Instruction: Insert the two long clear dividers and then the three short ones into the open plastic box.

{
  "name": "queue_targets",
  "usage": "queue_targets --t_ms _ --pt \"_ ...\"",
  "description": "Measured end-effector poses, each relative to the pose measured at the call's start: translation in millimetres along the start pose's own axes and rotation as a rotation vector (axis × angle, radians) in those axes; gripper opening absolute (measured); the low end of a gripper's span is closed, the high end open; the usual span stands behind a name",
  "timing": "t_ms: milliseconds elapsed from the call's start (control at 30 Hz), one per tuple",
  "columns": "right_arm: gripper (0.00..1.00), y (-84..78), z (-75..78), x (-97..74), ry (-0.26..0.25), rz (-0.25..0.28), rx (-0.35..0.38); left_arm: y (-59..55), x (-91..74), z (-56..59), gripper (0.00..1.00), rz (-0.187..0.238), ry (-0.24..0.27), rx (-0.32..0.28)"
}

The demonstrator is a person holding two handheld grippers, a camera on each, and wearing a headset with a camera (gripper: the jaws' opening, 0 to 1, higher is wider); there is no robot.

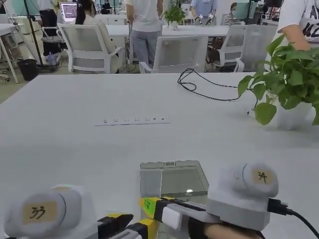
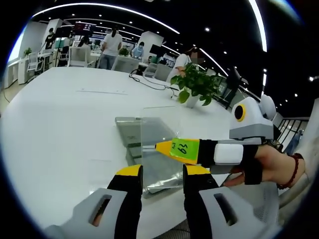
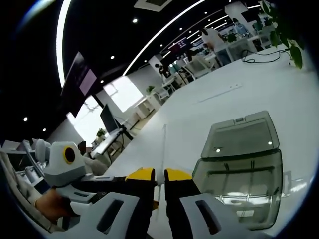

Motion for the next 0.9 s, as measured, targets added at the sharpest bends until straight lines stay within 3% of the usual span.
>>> queue_targets --t_ms 333,500,567,633,700,900 --pt "0.07 1.2 -0.5 -2.2 0.008 0.010 0.044 2.2 0.5 1.9 0.30 -0.004 -0.013 -0.020" --pt "0.07 3.6 0.3 -3.6 -0.002 0.014 0.072 2.7 1.1 3.9 0.31 0.019 -0.017 -0.002" --pt "0.06 4.9 0.8 -4.6 -0.007 0.007 0.090 2.8 1.0 5.8 0.31 0.015 -0.021 0.034" --pt "0.07 4.3 2.7 -5.5 -0.030 -0.019 0.102 2.6 0.0 6.6 0.33 0.001 -0.014 0.119" --pt "0.07 4.6 4.2 -6.9 -0.038 -0.027 0.160 2.0 -0.3 8.4 0.37 -0.002 -0.011 0.174" --pt "0.07 11.8 17.6 -16.7 -0.119 -0.054 0.237 -2.9 -4.0 12.6 0.50 -0.006 -0.021 0.296"
Point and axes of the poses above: the centre of the closed fingertips' face, and the gripper's own axes: x roughly forward along the fingers, z roughly to its right, y roughly out of its top, the point moved 6 cm from there along -x, roughly backward along the fingers, and after that the axes turned 10 degrees about x, right-handed, at the moved point
